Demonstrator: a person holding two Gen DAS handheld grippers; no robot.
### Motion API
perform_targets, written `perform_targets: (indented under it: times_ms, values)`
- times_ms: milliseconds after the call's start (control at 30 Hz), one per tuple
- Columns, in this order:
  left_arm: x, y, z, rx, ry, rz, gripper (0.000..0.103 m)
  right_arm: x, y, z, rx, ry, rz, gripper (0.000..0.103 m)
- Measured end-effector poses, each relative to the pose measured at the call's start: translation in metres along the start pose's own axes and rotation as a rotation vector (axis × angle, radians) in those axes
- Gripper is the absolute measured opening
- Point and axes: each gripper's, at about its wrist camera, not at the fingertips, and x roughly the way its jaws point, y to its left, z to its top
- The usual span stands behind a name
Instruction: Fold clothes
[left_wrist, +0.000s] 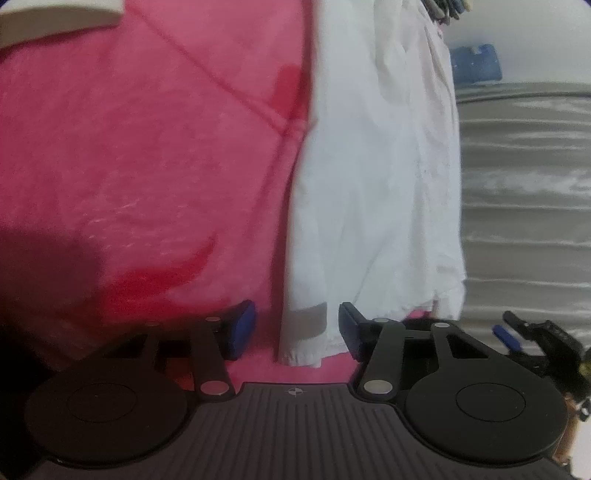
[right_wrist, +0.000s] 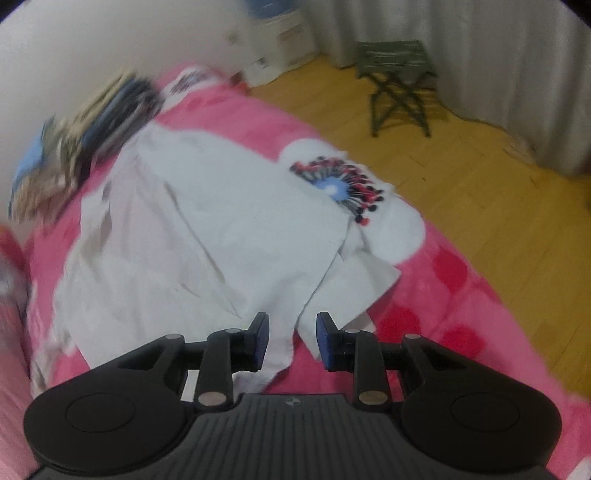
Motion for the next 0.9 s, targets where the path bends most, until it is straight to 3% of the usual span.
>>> perform_targets:
  times_ms: [133,300,333,400,433,567,633,733,833,867,900]
  values:
    - [-0.001,0.003,-0.003,0.021,0.008,-0.023,0.048,0.030,-0.008,0.009,0.151,0.046,0.088,0.030]
    - [-0.001,-0.005,-0.008,0.063,0.002,-0.011,0.050,0.110,-0.025,0.015,0.259,0.145,0.097,0.032]
    - [-0.001,-0.010,-0.008,0.084,-0.004,0.004,0.050,0.122,-0.028,0.015,0.260,0.145,0.109,0.030]
    - [0.002,-0.023,-0.011,0.145,-0.021,0.051,0.050,0.145,-0.035,0.015,0.262,0.146,0.133,0.008]
    - [0.004,-0.031,-0.013,0.187,-0.029,0.081,0.050,0.146,-0.033,0.016,0.231,0.133,0.158,0.001]
    - [0.012,-0.056,-0.027,0.324,-0.034,0.191,0.050,0.097,-0.013,0.021,-0.043,-0.089,0.106,0.001]
    - [0.015,-0.062,-0.027,0.338,-0.022,0.213,0.050,0.088,-0.020,0.025,-0.084,-0.115,0.070,0.001]
    - [0.018,-0.067,-0.025,0.340,-0.004,0.235,0.051,0.099,-0.037,0.023,-0.036,-0.036,0.030,0.001]
    - [0.020,-0.072,-0.022,0.328,0.001,0.243,0.052,0.087,-0.042,0.016,0.002,-0.021,0.046,0.011]
    - [0.021,-0.072,-0.022,0.323,0.003,0.246,0.052,0.079,-0.044,0.013,0.013,-0.043,0.036,0.021]
    - [0.020,-0.071,-0.023,0.318,0.002,0.246,0.052,0.071,-0.045,0.009,0.024,-0.064,0.026,0.022]
